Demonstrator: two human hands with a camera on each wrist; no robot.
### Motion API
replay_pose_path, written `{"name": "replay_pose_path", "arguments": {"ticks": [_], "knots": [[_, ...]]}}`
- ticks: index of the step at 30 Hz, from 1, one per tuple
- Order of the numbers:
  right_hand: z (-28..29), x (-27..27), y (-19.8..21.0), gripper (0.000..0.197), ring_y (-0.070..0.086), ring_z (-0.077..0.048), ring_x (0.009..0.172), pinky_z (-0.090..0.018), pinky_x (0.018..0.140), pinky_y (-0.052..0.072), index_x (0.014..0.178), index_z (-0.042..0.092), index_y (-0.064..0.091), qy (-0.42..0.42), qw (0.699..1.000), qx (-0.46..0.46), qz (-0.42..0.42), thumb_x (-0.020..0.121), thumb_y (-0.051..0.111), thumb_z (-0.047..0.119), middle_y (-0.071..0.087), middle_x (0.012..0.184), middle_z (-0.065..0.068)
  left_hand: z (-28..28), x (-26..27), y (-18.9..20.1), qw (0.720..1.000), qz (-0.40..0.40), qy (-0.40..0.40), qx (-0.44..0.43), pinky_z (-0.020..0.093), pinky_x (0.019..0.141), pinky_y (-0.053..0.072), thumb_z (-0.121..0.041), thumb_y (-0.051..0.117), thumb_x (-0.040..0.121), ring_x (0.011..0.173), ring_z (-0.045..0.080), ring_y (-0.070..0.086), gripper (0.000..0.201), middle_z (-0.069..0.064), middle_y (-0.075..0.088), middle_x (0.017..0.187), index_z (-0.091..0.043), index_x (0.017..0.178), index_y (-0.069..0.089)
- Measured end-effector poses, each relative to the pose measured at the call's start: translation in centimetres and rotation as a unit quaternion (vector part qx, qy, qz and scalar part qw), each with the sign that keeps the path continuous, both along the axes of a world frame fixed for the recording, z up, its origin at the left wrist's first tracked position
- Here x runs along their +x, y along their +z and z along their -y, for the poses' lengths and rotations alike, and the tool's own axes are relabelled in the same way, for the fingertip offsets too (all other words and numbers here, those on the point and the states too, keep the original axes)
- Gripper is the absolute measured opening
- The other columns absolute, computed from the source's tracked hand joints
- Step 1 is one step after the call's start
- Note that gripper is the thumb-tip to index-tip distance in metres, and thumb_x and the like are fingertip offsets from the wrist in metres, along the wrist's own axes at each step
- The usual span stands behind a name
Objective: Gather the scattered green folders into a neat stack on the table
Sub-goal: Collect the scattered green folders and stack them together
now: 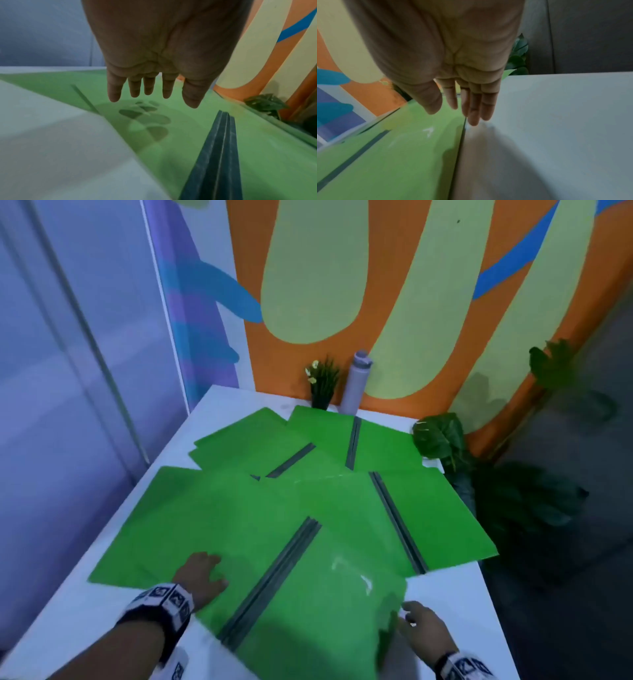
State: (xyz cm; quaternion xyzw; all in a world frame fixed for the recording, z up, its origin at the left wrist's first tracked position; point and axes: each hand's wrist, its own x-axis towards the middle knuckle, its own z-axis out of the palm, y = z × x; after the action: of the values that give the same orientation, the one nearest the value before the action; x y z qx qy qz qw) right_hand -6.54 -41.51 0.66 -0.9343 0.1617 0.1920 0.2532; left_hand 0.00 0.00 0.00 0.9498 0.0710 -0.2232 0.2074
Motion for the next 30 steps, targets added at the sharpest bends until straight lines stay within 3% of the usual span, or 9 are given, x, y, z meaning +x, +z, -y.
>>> {"name": "replay_pose_path", "arguments": {"ticks": [4, 9, 13, 17, 19, 21, 25, 28, 30], "knots": [[-0.6, 0.6, -1.5, 0.049, 0.058, -0.029, 0.103, -0.031, 0.086, 0.048, 0.134, -0.001, 0.041, -0.081, 0.995, 0.032, -0.040, 0.090, 0.056, 0.016, 0.059, 0.125, -0.022, 2.4, -0.8, -1.2, 0.999, -0.033, -0.022, 0.019, 0.041, 0.119, 0.026, -0.048, 0.059, 0.083, 0.146, 0.030, 0.023, 0.075, 0.010, 0.016, 0.161, -0.022, 0.148, 0.031], [-1.2, 1.5, -3.0, 0.040, 0.056, -0.026, 0.095, -0.027, 0.071, 0.044, 0.118, 0.000, 0.047, -0.156, 0.978, 0.132, -0.054, 0.083, 0.065, 0.009, 0.061, 0.113, -0.018, 5.2, -3.0, -2.7, 0.995, -0.043, -0.045, 0.077, 0.055, 0.115, 0.029, -0.049, 0.075, 0.069, 0.148, 0.034, 0.011, 0.097, 0.009, 0.004, 0.163, -0.028, 0.149, 0.023], [-1.2, 2.4, -3.7, 0.020, 0.064, -0.031, 0.091, -0.042, 0.083, 0.055, 0.098, 0.009, 0.058, -0.171, 0.968, 0.182, -0.010, 0.079, 0.060, 0.002, 0.066, 0.098, -0.020, 6.0, -3.9, -3.4, 0.994, -0.042, -0.035, 0.093, 0.061, 0.112, 0.029, -0.055, 0.071, 0.070, 0.150, 0.035, 0.006, 0.101, 0.006, -0.005, 0.164, -0.030, 0.150, 0.016], [-0.3, 4.0, -2.5, 0.019, 0.054, -0.024, 0.071, -0.036, 0.062, 0.047, 0.093, 0.016, 0.050, -0.176, 0.944, 0.270, 0.073, 0.083, 0.049, 0.000, 0.055, 0.088, -0.029, 5.9, -3.4, -1.9, 0.999, -0.044, 0.008, 0.016, 0.063, 0.113, 0.025, -0.067, 0.060, 0.072, 0.150, 0.035, 0.005, 0.100, 0.006, -0.007, 0.164, -0.031, 0.152, 0.013], [-0.5, 5.0, 0.4, 0.023, 0.046, -0.023, 0.071, -0.038, 0.063, 0.043, 0.087, 0.021, 0.051, -0.171, 0.932, 0.295, 0.124, 0.086, 0.049, -0.002, 0.045, 0.082, -0.030, 6.2, -2.8, 0.0, 0.998, 0.006, 0.039, -0.050, 0.059, 0.115, 0.026, -0.063, 0.062, 0.074, 0.149, 0.035, 0.013, 0.095, 0.011, 0.002, 0.164, -0.026, 0.151, 0.020], [-0.7, 6.0, 3.3, 0.034, 0.035, -0.020, 0.068, -0.037, 0.066, 0.036, 0.073, 0.024, 0.045, -0.161, 0.914, 0.325, 0.180, 0.089, 0.049, -0.005, 0.031, 0.070, -0.013, 6.8, -2.3, 2.4, 0.987, 0.088, 0.069, -0.112, 0.049, 0.117, 0.027, -0.049, 0.066, 0.080, 0.146, 0.034, 0.023, 0.080, 0.015, 0.016, 0.161, -0.019, 0.147, 0.033], [-1.1, 7.9, 7.8, 0.011, 0.027, -0.018, 0.066, -0.035, 0.064, 0.030, 0.089, -0.002, 0.041, -0.145, 0.859, 0.408, 0.272, 0.091, 0.050, -0.008, 0.026, 0.066, 0.000, 8.9, -1.6, 8.3, 0.948, 0.221, 0.088, -0.212, 0.040, 0.109, 0.038, -0.033, 0.063, 0.088, 0.125, 0.017, 0.044, 0.058, -0.005, 0.041, 0.137, -0.015, 0.139, 0.042], [-2.2, 9.9, 9.9, 0.024, 0.035, -0.014, 0.065, -0.029, 0.064, 0.036, 0.098, 0.020, 0.054, -0.134, 0.829, 0.457, 0.292, 0.094, 0.050, -0.004, 0.032, 0.068, 0.001, 10.3, -1.1, 11.7, 0.929, 0.262, 0.106, -0.240, 0.031, 0.086, 0.051, -0.024, 0.057, 0.092, 0.099, 0.015, 0.056, 0.024, -0.007, 0.059, 0.110, -0.017, 0.114, 0.052], [-2.6, 11.3, 9.9, 0.021, 0.049, -0.012, 0.071, -0.030, 0.070, 0.049, 0.105, 0.022, 0.057, -0.113, 0.846, 0.436, 0.285, 0.095, 0.051, 0.004, 0.049, 0.074, 0.002, 10.3, -0.4, 12.9, 0.916, 0.289, 0.138, -0.243, 0.028, 0.063, 0.049, -0.020, 0.055, 0.093, 0.075, 0.020, 0.057, 0.011, 0.002, 0.063, 0.085, -0.014, 0.102, 0.051]]}}
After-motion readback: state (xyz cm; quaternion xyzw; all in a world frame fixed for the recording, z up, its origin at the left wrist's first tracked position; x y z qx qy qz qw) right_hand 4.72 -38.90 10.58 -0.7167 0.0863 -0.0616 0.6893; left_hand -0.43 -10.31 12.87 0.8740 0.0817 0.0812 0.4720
